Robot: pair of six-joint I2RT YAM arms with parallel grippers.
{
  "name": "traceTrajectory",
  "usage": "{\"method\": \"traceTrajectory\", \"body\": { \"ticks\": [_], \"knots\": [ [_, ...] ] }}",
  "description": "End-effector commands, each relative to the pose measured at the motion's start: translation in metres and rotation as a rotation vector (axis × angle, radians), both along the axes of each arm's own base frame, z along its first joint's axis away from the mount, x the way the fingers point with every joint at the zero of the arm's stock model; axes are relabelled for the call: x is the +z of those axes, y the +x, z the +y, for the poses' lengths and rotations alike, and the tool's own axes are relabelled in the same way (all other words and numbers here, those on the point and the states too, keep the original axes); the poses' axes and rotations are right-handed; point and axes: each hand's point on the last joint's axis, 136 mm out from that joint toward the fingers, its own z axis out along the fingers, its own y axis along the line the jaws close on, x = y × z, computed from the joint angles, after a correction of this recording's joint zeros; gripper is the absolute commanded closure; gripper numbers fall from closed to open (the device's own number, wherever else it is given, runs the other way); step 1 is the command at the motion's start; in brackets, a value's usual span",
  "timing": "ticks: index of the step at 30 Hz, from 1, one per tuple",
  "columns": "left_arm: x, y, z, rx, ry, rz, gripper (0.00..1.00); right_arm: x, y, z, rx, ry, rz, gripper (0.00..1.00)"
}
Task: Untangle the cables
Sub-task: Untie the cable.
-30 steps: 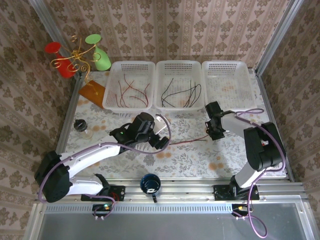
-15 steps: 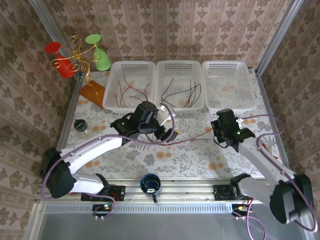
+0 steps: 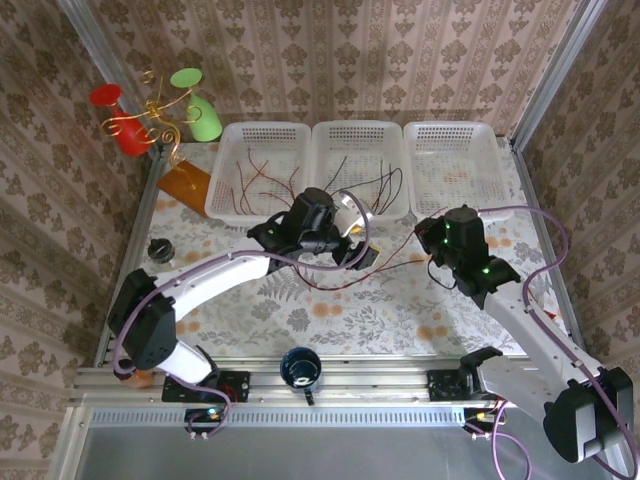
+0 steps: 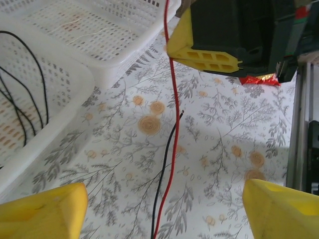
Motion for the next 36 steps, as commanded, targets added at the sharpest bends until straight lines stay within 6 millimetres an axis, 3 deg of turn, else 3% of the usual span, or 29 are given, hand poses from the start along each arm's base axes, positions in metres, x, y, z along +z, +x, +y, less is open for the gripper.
{"method": "traceTrajectory", "body": {
  "ticks": [1,6,12,14,18,21,27,30,32,34,36],
  "knots": [
    [0.016,0.002,-0.024,-0.021,-0.096,0.018,0.20,0.036,0.008,0.017,0.078,0.040,-0.125,1.00],
    [0.006,0.019,-0.044,-0.008,-0.152,0.043,0.22,0.039,0.011,0.025,0.109,0.067,-0.123,1.00],
    [-0.010,0.017,-0.067,-0.049,-0.154,0.084,0.31,0.046,0.015,0.033,0.129,0.118,-0.135,1.00],
    [-0.014,0.023,-0.068,-0.022,-0.161,0.085,0.42,0.046,0.016,0.032,0.122,0.118,-0.138,1.00],
    [-0.015,0.032,-0.068,0.012,-0.166,0.086,0.78,0.048,0.014,0.030,0.116,0.112,-0.142,1.00],
    [-0.013,0.029,-0.067,-0.004,-0.170,0.082,1.00,0.049,0.012,0.028,0.109,0.110,-0.143,1.00],
    [-0.006,0.022,-0.061,-0.029,-0.170,0.067,1.00,0.051,0.009,0.028,0.128,0.098,-0.146,1.00],
    [-0.001,0.022,-0.059,-0.026,-0.178,0.061,1.00,0.052,0.008,0.029,0.134,0.095,-0.145,0.95],
    [0.004,0.024,-0.056,-0.019,-0.188,0.056,1.00,0.049,0.008,0.026,0.120,0.090,-0.128,0.78],
    [0.011,0.030,-0.052,0.010,-0.200,0.041,1.00,0.049,0.007,0.024,0.117,0.078,-0.127,0.35],
    [0.018,0.035,-0.047,0.037,-0.210,0.031,1.00,0.048,0.004,0.022,0.112,0.062,-0.115,0.16]
  ]
}}
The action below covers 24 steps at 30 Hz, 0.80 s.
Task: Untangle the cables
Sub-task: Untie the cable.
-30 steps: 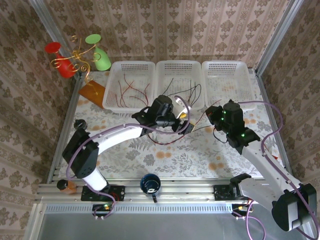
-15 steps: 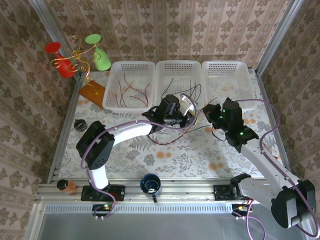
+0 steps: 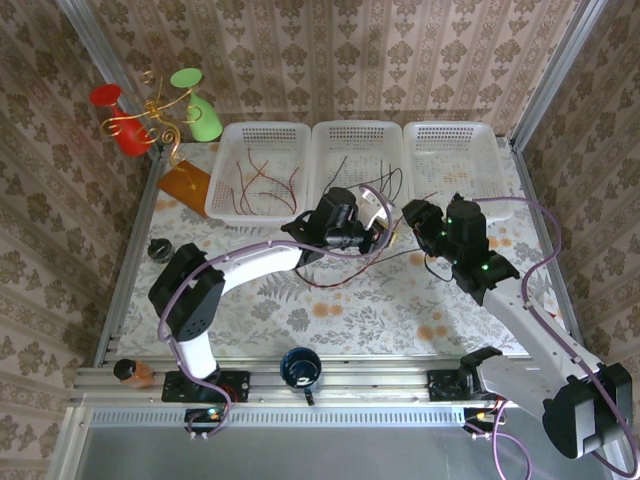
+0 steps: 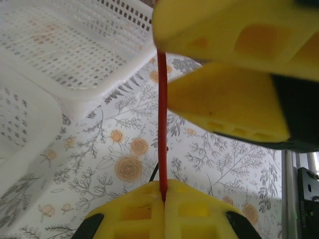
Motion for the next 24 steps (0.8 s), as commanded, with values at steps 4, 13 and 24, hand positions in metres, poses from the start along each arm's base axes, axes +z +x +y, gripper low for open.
{"method": "traceTrajectory", "body": {
  "ticks": [4,13,24],
  "knots": [
    [0.050,0.015,0.020,0.076,-0.074,-0.073,1.00,0.015,-0.012,-0.007,0.012,-0.077,-0.007,0.11],
    [0.075,0.014,0.029,0.099,-0.110,-0.079,1.00,-0.017,-0.019,-0.009,0.002,-0.036,0.031,0.11],
    [0.091,0.001,0.035,0.076,-0.115,-0.101,1.00,-0.035,0.012,0.035,0.165,0.054,0.011,0.20]
  ]
}}
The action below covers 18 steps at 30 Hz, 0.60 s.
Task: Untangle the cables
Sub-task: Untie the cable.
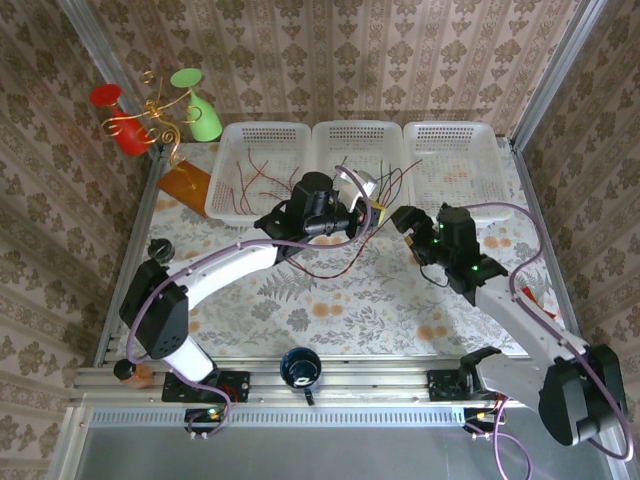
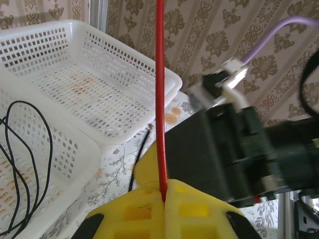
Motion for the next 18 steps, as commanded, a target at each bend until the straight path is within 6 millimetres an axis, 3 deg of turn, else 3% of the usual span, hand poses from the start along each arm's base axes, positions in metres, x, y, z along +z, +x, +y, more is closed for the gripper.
{"method": "traceTrajectory", "body": {
  "ticks": [1,6,13,18],
  "knots": [
    [0.018,-0.008,0.004,-0.008,-0.018,-0.024,1.00,0.014,0.012,0.019,0.069,0.056,-0.062,0.23],
    [0.021,-0.010,0.006,-0.004,-0.016,-0.027,1.00,0.008,0.018,0.031,0.102,0.051,-0.065,0.40],
    [0.033,-0.012,0.016,0.011,-0.005,-0.073,1.00,0.001,0.015,0.030,0.101,0.001,-0.042,1.00],
    [0.045,-0.012,0.030,0.046,0.018,-0.134,1.00,0.017,0.006,0.011,0.046,-0.088,-0.072,1.00]
  ]
}}
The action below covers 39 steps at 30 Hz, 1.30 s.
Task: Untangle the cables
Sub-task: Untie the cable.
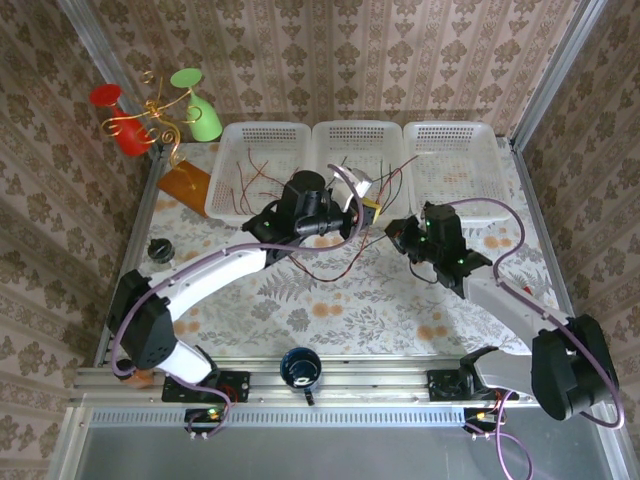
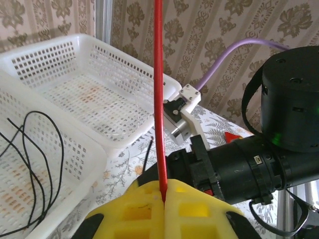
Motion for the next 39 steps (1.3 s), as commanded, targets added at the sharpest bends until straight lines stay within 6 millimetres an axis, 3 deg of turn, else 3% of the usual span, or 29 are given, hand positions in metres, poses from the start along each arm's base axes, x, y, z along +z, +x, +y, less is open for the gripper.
{"method": "traceTrajectory", "body": {
  "ticks": [1,7,15,29,34,39],
  "knots": [
    [0.022,-0.001,0.017,0.039,0.014,-0.095,1.00,0.035,-0.002,-0.017,-0.048,-0.089,-0.084,1.00],
    [0.045,0.010,0.063,0.210,0.050,-0.255,1.00,0.066,-0.021,-0.062,-0.175,-0.256,-0.145,1.00],
    [0.072,0.019,0.148,0.445,0.018,-0.314,1.00,0.096,-0.051,-0.133,-0.423,-0.463,-0.195,1.00],
    [0.035,0.012,0.277,0.706,0.204,-0.183,1.00,0.108,-0.083,-0.196,-0.659,-0.644,-0.158,1.00],
    [0.033,0.007,0.301,0.757,0.222,-0.177,1.00,0.107,-0.092,-0.205,-0.693,-0.665,-0.141,1.00],
    [0.037,0.007,0.303,0.760,0.193,-0.167,1.00,0.113,-0.096,-0.209,-0.720,-0.660,-0.157,1.00]
  ]
}}
